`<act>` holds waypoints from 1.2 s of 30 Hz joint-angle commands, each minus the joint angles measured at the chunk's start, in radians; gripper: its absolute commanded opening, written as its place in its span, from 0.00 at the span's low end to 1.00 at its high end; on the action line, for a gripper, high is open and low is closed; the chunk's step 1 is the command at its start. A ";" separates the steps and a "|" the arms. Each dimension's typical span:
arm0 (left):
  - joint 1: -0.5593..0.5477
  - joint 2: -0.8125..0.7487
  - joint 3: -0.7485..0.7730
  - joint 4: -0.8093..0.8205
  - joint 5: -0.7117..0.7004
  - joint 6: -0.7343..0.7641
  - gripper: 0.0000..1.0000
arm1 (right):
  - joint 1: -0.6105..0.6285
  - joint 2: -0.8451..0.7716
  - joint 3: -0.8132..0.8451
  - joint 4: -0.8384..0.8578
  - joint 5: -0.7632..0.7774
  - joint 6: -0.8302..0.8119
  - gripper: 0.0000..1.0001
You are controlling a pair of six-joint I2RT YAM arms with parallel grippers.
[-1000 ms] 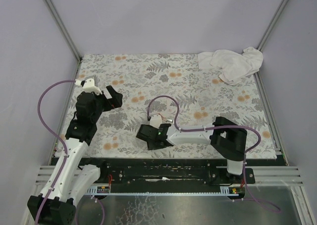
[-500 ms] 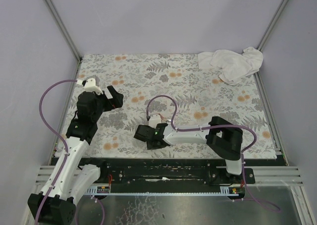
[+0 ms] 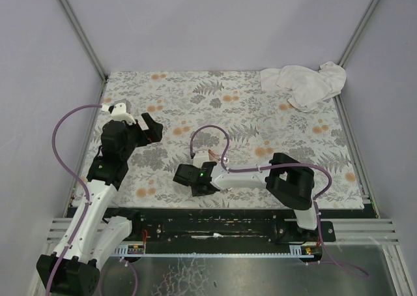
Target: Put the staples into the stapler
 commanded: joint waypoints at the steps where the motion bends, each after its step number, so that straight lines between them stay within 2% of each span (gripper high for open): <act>1: 0.004 -0.012 -0.002 0.035 0.012 0.010 1.00 | 0.009 0.013 0.040 -0.025 0.036 0.023 0.39; 15: 0.004 -0.014 -0.004 0.036 0.020 0.013 1.00 | 0.009 0.030 0.047 -0.054 0.040 0.020 0.25; 21: 0.005 -0.014 -0.006 0.038 0.019 0.013 1.00 | 0.009 0.009 0.040 -0.043 0.043 0.000 0.23; 30: 0.005 0.013 -0.009 0.041 0.043 0.012 1.00 | 0.006 -0.201 -0.050 0.032 0.053 -0.131 0.23; 34: 0.004 0.056 -0.023 0.080 0.150 0.008 0.97 | -0.031 -0.344 -0.095 0.036 0.049 -0.232 0.24; 36: -0.003 0.099 -0.021 0.095 0.218 0.006 0.91 | -0.090 -0.401 -0.123 0.028 0.018 -0.285 0.24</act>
